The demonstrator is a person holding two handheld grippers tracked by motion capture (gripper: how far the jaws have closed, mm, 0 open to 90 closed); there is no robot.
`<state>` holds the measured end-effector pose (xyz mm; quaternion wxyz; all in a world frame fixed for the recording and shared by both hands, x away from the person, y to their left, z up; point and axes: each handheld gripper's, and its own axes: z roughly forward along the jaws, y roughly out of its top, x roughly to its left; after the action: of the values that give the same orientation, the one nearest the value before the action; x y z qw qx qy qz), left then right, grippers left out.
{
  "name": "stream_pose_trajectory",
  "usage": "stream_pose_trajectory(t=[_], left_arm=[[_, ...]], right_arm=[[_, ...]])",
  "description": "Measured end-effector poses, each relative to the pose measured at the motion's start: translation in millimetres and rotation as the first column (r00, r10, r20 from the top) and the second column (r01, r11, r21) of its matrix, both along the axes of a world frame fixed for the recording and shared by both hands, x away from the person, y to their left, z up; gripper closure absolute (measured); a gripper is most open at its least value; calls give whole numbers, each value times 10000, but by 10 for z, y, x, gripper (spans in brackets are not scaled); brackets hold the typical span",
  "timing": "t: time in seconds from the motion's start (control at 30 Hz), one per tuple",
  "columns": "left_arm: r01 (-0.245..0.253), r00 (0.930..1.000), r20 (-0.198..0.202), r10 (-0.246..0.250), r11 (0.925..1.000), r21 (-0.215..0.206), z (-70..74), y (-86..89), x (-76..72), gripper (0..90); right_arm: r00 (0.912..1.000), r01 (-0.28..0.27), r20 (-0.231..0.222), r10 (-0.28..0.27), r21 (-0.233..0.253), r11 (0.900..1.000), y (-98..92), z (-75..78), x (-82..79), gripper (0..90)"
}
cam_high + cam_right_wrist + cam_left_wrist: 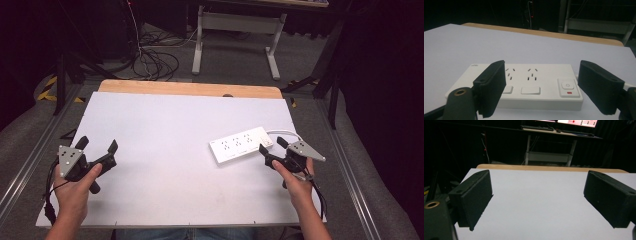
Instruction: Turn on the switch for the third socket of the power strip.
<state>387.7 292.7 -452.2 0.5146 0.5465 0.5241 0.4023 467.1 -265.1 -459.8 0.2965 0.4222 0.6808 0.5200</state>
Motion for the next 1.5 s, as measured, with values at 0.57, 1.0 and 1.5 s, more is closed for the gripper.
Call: stream_pose_trajectory(t=[0.57, 1.0, 1.5], left_arm=[[72, 10000, -8, -72, 10000, -32, 3, -6, 13, 87], [80, 10000, -29, -80, 10000, -30, 2, -5, 14, 88], [132, 9999, -28, -132, 9999, 5, 2, -11, 18, 88]], right_arm=[[10000, -17, -82, 14, -331, 9994, 18, -6, -13, 223], [10000, 44, -55, -45, -217, 9998, 11, 19, -17, 377], [9980, -638, -24, 637, -218, 9977, -34, 73, -39, 651]])
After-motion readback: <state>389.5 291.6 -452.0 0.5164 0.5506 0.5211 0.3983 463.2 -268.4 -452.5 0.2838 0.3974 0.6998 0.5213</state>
